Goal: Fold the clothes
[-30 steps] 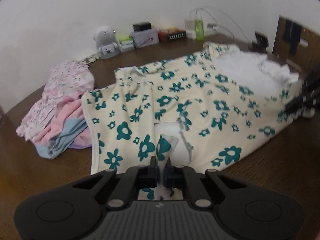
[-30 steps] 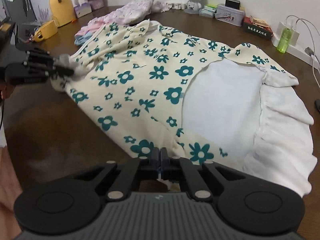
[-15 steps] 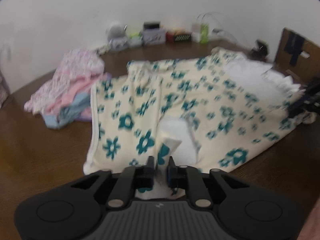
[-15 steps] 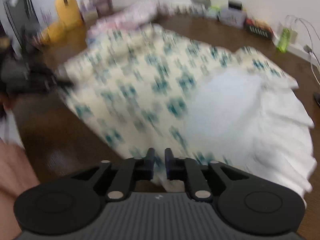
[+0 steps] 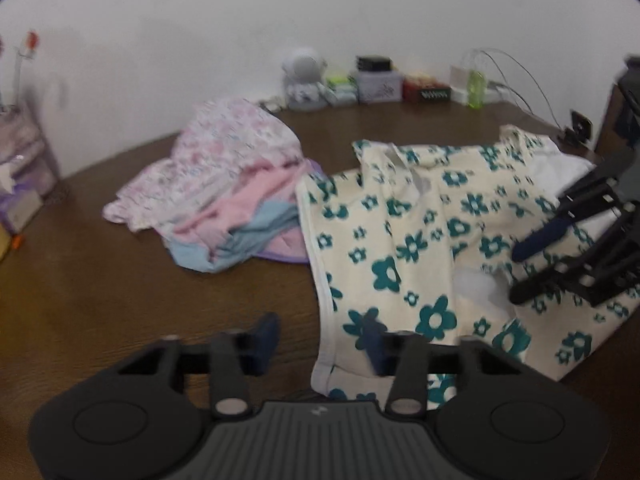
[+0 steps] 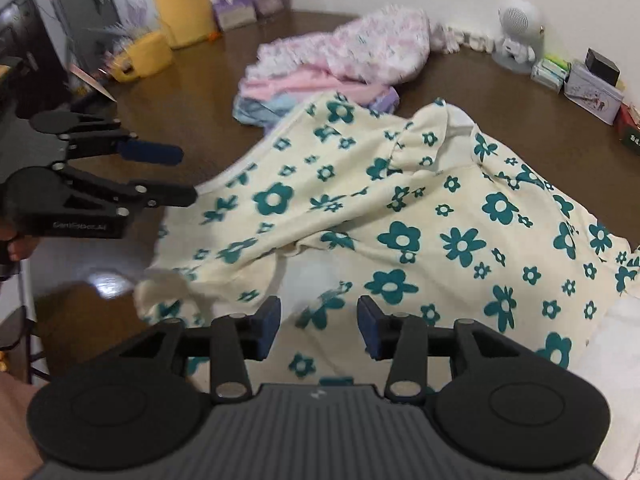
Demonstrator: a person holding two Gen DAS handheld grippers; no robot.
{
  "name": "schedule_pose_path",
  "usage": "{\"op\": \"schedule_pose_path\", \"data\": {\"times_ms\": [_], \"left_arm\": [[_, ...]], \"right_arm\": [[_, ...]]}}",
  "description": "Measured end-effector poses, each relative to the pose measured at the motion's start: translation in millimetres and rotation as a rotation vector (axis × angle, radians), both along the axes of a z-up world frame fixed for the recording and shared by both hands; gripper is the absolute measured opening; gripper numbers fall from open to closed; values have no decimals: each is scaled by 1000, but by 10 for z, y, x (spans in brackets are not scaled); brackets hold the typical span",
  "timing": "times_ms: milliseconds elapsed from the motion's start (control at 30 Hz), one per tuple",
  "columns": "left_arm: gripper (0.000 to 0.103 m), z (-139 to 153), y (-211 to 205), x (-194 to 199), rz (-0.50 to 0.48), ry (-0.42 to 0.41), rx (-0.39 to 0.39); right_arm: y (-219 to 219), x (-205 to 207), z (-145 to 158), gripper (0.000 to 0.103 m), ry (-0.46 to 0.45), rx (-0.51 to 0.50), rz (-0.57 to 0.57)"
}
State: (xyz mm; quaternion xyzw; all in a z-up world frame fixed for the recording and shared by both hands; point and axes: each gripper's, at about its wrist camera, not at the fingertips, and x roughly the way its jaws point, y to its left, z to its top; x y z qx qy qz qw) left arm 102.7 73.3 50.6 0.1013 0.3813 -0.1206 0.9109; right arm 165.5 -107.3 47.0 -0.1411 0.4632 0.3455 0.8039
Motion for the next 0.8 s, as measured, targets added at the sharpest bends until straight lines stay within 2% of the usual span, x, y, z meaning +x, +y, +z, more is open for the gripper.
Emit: {"op": "schedule_pose_path", "data": {"times_ms": [67, 133, 233, 400, 600, 667, 733, 800], "left_arm": [[18, -71, -24, 6, -44, 5, 8], [14, -138, -85, -16, -84, 3, 36], [14, -211, -91, -19, -81, -1, 53], [14, -241, -34, -1, -21, -9, 52], [14, -233, -23, 4, 4, -9, 34], [14, -231, -26, 0, 9, -8, 36], [14, -223, -30, -15, 14, -8, 40], [15, -197, -35, -39, 21, -17, 40]], "right_arm": [[48, 6, -34, 37, 3, -24, -11], [56, 11, -64, 11, 12, -33, -22], [30, -53, -45, 6, -5, -39, -3], [-71, -280, 119, 5, -32, -25, 86], [-84, -470, 8, 8, 3, -69, 166], [-117, -417, 96, 13, 2, -27, 151], [-119, -364, 205, 32, -20, 7, 148], [-40, -312, 302, 33, -63, 14, 176]]}}
